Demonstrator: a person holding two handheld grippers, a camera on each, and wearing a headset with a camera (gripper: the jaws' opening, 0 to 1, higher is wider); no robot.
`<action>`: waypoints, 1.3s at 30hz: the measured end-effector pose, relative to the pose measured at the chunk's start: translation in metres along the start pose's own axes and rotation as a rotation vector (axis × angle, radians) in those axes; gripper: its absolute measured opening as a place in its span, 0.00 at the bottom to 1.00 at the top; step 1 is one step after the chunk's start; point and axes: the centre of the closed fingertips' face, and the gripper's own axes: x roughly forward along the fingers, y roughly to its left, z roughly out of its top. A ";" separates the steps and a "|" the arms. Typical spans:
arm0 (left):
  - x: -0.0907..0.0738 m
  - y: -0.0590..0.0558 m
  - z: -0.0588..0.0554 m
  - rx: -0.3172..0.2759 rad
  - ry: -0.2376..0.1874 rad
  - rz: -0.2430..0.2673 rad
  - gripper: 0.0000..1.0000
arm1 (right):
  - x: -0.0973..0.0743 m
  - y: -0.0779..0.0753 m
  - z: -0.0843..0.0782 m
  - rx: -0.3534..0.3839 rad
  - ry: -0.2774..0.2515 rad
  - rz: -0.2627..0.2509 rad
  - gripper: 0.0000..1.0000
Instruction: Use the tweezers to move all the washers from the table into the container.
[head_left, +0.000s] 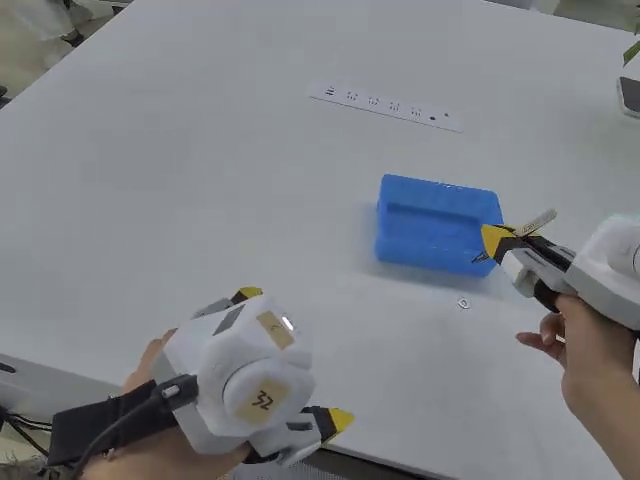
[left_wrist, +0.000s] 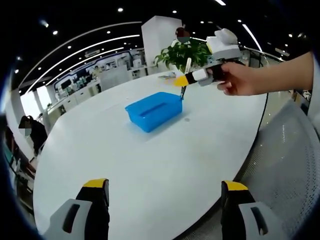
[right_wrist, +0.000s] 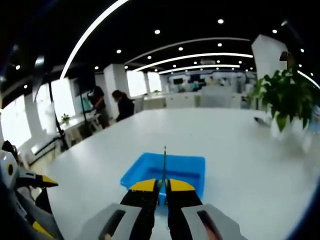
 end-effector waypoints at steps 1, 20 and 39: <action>0.000 0.001 0.001 0.003 -0.003 0.007 0.96 | -0.002 0.000 -0.004 0.003 0.008 -0.005 0.04; 0.001 0.002 -0.002 0.005 0.014 0.007 0.96 | 0.011 -0.016 -0.050 0.035 0.114 -0.052 0.05; 0.002 0.000 -0.005 0.007 0.025 -0.001 0.95 | 0.013 -0.016 -0.055 0.059 0.090 -0.084 0.04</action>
